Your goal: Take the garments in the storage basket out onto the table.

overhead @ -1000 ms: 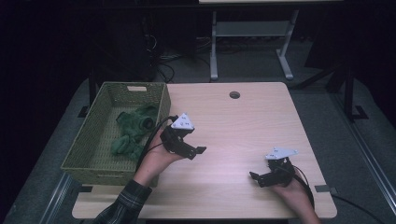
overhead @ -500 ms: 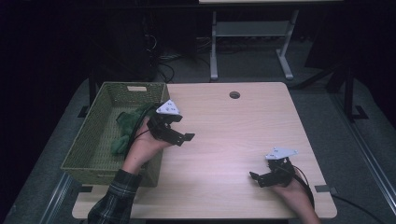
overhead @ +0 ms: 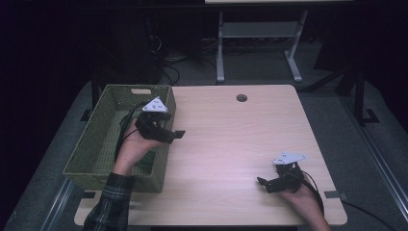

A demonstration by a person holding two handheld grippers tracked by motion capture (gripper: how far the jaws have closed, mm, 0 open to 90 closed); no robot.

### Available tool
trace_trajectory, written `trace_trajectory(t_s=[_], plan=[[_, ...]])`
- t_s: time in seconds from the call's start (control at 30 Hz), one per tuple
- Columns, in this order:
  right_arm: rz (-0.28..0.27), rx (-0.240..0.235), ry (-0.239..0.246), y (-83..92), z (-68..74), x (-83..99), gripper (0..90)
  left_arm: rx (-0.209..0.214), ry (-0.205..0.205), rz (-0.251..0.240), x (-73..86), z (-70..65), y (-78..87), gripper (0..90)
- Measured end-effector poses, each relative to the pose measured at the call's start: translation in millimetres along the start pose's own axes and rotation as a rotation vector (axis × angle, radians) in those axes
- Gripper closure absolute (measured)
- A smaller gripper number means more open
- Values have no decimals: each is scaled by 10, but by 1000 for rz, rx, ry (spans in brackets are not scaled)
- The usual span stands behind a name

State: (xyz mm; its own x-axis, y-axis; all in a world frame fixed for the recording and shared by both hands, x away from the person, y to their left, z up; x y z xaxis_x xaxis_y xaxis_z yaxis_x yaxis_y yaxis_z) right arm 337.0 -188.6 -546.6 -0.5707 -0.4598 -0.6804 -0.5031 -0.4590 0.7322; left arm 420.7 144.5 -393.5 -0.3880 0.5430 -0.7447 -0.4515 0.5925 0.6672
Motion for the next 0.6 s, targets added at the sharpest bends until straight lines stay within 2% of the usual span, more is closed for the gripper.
trace_trajectory(t_s=[0.07, 0.4, 0.6], plan=[[0, 0, 0, -1, 0, 0, 23, -18, -6, 12, 35, 53, 29, 154], [-1, -1, 1, -1, 0, 0, 23, -69, 28, 25, 180, 304, 152, 156], [-1, -1, 1, -1, 1, 0, 23, -107, 65, 28, 287, 492, 222, 157]])
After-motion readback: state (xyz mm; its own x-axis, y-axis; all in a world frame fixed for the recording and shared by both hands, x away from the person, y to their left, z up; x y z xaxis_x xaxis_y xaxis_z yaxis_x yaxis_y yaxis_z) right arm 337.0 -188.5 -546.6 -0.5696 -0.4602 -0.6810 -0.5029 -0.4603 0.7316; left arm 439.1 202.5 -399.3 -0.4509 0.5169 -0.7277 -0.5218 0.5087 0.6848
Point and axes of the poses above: each handheld gripper's, and its own axes: y roughly backward along the jaws, x roughly out of its underside, z roughly to its left, the point moved 9 cm from there along -y, roughly forward along the jaws, and after that the axes turned 2 degrees about z, right-handed, at the moved point
